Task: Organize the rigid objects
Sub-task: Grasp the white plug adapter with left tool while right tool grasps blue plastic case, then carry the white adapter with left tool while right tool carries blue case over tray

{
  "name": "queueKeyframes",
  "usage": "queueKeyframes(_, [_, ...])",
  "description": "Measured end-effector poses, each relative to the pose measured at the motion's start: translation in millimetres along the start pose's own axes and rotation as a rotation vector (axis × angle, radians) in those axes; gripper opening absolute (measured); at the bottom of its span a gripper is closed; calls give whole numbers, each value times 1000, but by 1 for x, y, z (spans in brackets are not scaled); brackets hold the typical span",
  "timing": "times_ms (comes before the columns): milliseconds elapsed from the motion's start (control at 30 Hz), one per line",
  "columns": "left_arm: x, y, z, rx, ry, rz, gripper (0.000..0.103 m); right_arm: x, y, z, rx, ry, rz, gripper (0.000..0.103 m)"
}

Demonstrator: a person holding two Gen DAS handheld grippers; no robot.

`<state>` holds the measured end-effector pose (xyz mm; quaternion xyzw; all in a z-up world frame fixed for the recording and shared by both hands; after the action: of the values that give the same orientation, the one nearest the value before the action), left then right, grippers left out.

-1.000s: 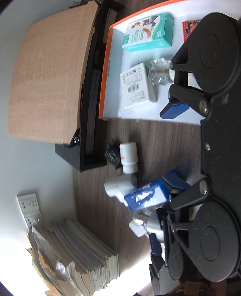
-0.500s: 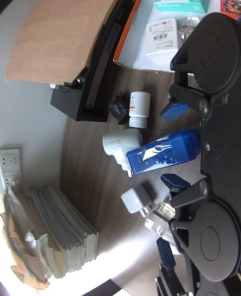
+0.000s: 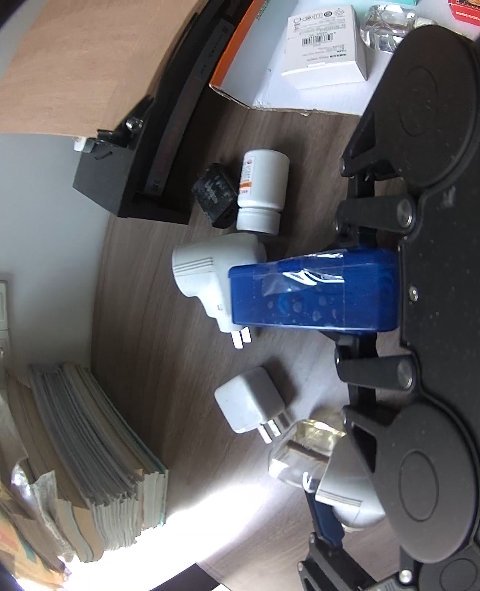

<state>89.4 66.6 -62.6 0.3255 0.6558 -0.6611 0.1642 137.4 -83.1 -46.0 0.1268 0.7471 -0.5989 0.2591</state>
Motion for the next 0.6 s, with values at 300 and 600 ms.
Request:
queueKeyframes(300, [-4,-20,-5,38,-100,46,57,-1,-36,7,5,-3,84,41])
queueKeyframes(600, [-19,-46,16,34,-112,110,57,13,-69,24,19,28,123,41])
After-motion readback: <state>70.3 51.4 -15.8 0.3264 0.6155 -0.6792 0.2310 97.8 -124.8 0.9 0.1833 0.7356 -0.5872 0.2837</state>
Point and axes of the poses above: each gripper's, at about its wrist camera, not at the fingertips, and y roughly the way its jaws point, z to its right, x to its underside, the point moved 1 cm from there along y, roughly the way its jaws point, and after that the axes turned 2 degrees about -z, right-handed, at the moved point
